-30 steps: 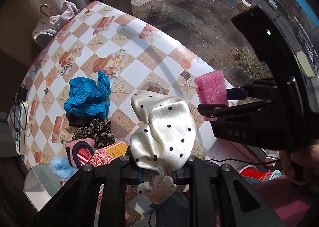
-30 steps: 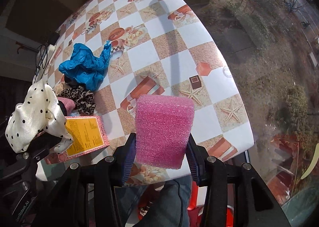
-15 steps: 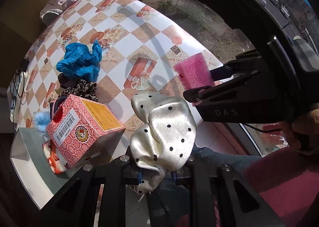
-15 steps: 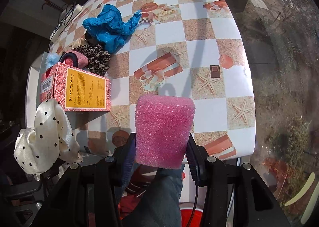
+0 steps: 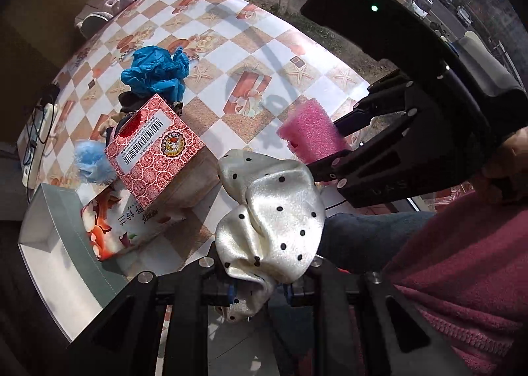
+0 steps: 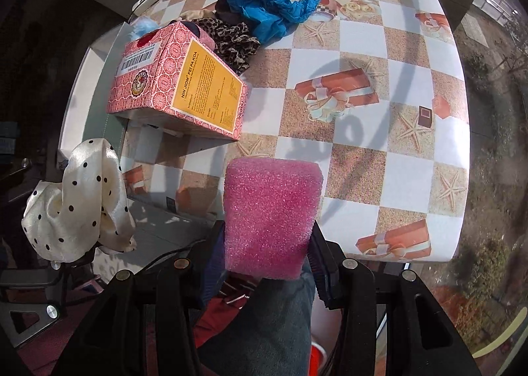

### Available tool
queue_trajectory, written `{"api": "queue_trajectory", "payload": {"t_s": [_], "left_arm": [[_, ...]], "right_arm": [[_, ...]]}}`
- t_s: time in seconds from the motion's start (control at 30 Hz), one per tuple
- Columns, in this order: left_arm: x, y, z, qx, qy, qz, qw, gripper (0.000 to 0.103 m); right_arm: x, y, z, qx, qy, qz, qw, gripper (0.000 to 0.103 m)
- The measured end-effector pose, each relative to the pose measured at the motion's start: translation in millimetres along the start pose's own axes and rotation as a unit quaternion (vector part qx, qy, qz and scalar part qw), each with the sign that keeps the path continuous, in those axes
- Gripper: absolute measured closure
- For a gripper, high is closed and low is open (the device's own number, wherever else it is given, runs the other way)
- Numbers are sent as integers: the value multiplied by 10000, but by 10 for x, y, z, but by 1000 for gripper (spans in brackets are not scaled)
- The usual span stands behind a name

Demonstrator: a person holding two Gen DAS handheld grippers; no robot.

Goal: Organize soft objects
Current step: 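Carry the scrunchie with the left tool over the white box while the right tool carries the sponge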

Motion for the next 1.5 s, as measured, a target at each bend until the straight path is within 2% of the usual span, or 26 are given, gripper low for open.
{"api": "queue_trajectory", "payload": {"t_s": [0.17, 0.37, 0.5, 0.63, 0.73, 0.9, 1.1, 1.27, 1.4, 1.5], "left_arm": [[138, 365, 383, 151, -122, -188, 9996, 80], [246, 880, 824, 502, -283, -245, 9980, 80], [235, 1191, 1105, 939, -301, -331, 9946, 80], [238, 1467, 1366, 1501, -379, -428, 9870, 80], [234, 1678, 1592, 1937, -376, -649, 9782, 80], [237, 2084, 2079, 2870, -358, -936, 9527, 80], [126, 2366, 2623, 3613, -90, -1170, 9250, 80], [-131, 2411, 2930, 3912, 245, -1208, 9120, 80], [-284, 2390, 3074, 4201, 291, -986, 9016, 80], [-321, 2396, 3099, 4269, 269, -942, 8990, 80]], "right_arm": [[-121, 485, -8, 380, 106, 7, 9992, 54], [-234, 1076, 6, 967, 244, 105, 9950, 54], [-291, 1403, 2, 1308, 284, 212, 9908, 54], [-329, 1686, -67, 1635, 328, 304, 9855, 54], [-342, 1882, -156, 1833, 332, 366, 9818, 54], [-349, 2280, -343, 2122, 262, 426, 9759, 54], [-450, 2846, -519, 2409, 242, 485, 9690, 54], [-610, 3164, -620, 2419, 376, 508, 9682, 54], [-710, 3358, -652, 2493, 466, 584, 9655, 54], [-760, 3497, -682, 2493, 521, 561, 9654, 54]]}}
Point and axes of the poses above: each gripper's, at about its wrist camera, not at the fingertips, and x roughly against the way its jaws point, y to its left, z to its underside, the point moved 5 cm from there along -x, roughly the way its jaws point, and after that the axes turned 13 degrees about -x, right-handed, at the moved point
